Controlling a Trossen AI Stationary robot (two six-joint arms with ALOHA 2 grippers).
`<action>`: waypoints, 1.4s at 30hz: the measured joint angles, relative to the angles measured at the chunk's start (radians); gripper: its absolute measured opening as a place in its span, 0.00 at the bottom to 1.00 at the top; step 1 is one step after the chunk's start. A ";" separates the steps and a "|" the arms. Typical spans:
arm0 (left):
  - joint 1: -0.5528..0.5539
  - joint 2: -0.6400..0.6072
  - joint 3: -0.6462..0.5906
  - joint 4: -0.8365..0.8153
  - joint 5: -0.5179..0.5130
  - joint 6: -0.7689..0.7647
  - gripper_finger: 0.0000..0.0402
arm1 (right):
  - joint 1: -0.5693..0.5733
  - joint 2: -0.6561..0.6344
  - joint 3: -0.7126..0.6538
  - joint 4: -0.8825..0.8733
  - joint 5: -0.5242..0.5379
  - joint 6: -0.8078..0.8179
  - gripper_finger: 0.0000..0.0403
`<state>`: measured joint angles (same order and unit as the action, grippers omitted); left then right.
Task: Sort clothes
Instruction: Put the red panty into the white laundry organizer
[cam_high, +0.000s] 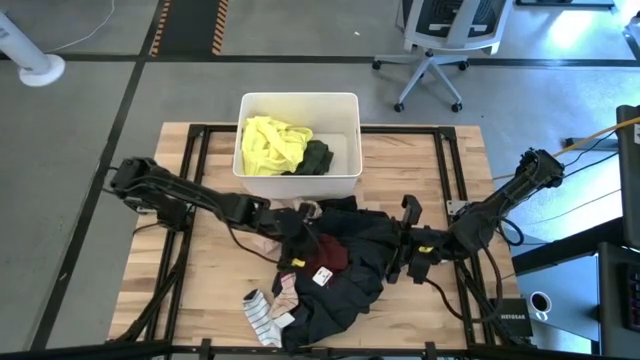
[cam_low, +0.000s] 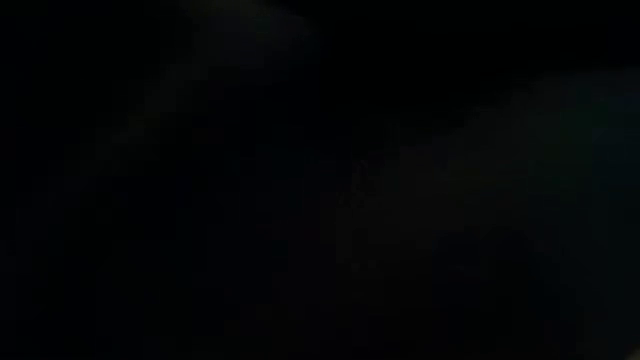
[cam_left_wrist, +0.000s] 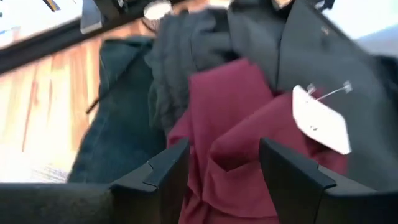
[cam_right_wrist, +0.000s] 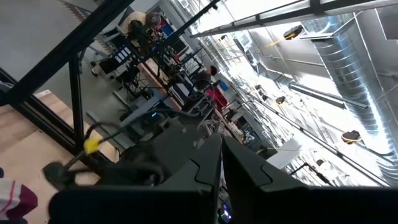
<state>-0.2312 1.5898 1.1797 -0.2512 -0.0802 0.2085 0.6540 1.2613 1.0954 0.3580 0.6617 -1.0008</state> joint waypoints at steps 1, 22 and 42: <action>0.004 0.011 0.000 0.000 0.001 0.000 0.46 | 0.000 0.000 0.000 0.000 0.000 0.000 0.08; 0.023 0.039 0.000 -0.071 0.136 -0.016 0.15 | 0.000 0.000 0.000 0.027 -0.001 -0.059 0.08; 0.128 -0.383 0.119 0.103 -0.303 0.349 0.03 | -0.001 0.013 0.000 -0.008 -0.036 0.107 0.08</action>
<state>-0.1033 1.2067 1.2984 -0.1484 -0.3831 0.5571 0.6532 1.2744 1.0950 0.3497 0.6255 -0.8941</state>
